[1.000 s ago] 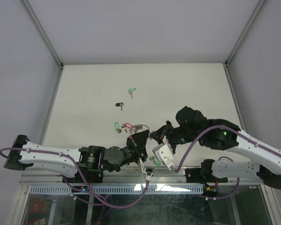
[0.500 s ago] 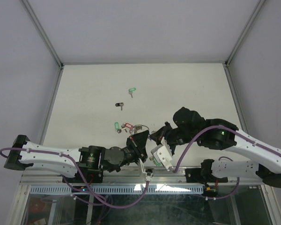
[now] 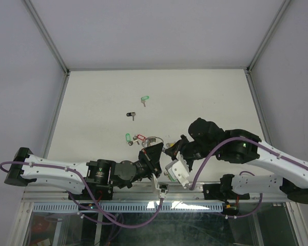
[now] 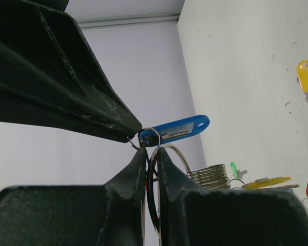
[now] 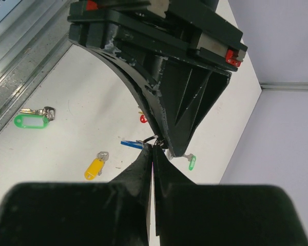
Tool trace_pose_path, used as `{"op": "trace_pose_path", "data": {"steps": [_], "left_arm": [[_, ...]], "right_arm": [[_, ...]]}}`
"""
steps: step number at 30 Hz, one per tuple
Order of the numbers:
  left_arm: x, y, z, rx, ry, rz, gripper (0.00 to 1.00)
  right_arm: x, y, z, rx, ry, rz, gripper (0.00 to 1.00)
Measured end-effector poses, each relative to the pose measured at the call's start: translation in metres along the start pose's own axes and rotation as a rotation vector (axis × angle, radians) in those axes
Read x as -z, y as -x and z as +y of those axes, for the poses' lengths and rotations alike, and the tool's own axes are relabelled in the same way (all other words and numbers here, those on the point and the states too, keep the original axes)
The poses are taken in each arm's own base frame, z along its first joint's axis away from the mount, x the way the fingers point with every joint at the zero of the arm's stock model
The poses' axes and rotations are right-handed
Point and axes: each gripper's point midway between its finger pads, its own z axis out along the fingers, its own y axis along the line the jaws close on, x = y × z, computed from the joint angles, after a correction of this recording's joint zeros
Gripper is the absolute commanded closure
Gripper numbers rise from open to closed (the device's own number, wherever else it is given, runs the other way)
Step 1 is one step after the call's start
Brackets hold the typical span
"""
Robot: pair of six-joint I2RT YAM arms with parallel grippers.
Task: Put the keys on the keyring
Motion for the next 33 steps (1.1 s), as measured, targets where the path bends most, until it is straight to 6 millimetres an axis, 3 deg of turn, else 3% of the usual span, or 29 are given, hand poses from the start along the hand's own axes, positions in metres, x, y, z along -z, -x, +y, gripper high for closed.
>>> {"op": "trace_pose_path", "data": {"steps": [22,29,33], "left_arm": [[0.0,0.0,0.0,0.006,0.001,0.001,1.0],[0.0,-0.003,0.003,0.039,0.021,0.027,1.0],[0.0,-0.005,0.006,0.076,0.04,0.042,1.0]], "right_arm": [[0.002,0.006,0.014,-0.039,0.034,-0.008,1.0],[-0.001,0.008,0.015,-0.098,-0.014,-0.037,0.89],[-0.005,0.01,0.016,-0.147,-0.022,-0.057,0.77]]}}
